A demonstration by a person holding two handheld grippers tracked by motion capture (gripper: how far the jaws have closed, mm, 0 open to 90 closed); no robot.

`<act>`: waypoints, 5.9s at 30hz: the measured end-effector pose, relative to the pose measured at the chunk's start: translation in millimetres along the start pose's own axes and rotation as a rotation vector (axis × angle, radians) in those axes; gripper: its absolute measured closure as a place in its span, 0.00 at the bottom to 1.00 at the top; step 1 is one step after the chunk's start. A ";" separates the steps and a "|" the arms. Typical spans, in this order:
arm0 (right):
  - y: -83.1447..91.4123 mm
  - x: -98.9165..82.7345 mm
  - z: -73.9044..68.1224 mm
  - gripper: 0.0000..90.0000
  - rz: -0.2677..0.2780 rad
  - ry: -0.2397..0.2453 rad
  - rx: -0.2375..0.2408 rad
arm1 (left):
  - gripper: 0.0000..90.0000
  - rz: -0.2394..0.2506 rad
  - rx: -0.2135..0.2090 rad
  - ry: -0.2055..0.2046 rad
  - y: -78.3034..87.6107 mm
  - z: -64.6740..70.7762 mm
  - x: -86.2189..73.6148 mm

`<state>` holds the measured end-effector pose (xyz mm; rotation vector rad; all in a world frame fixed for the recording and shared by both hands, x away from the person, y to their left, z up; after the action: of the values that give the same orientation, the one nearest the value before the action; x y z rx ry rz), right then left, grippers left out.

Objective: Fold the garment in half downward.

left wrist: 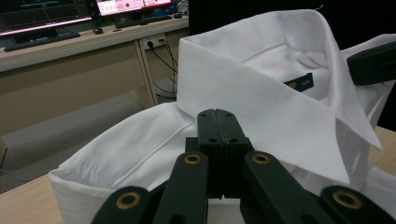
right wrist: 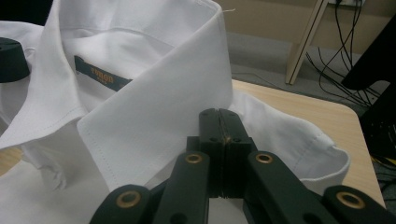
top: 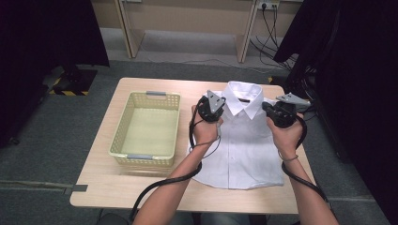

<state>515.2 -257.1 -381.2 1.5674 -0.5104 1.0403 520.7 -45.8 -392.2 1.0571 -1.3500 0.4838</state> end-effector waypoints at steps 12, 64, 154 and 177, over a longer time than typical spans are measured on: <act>5.2 -6.8 -4.5 1.00 0.009 -0.001 0.008 | 0.99 0.005 -0.005 0.004 6.8 3.1 -6.8; 22.9 -48.3 -22.8 0.99 0.016 0.004 0.027 | 0.99 -0.010 -0.039 -0.028 31.6 20.8 -44.7; 34.2 -106.3 -42.9 0.99 -0.041 0.030 0.055 | 0.99 -0.089 -0.095 -0.090 56.3 46.1 -104.1; 32.3 -123.5 -51.7 0.99 -0.078 0.057 0.070 | 0.99 -0.115 -0.100 -0.116 62.3 48.0 -117.8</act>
<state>408.3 -243.1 -466.9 1.6016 -0.3746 1.0494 418.6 -22.6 -487.7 1.0872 -1.3912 0.2705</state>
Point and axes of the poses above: each handheld gripper's, and its own axes: y roughly backward along the jaws, x roughly out of its top, z roughly to its right, the point moved 5 cm from there along -y, roughly forward along the jaws, and after that the axes turned 7 degrees about -z, right-handed, at the moved point
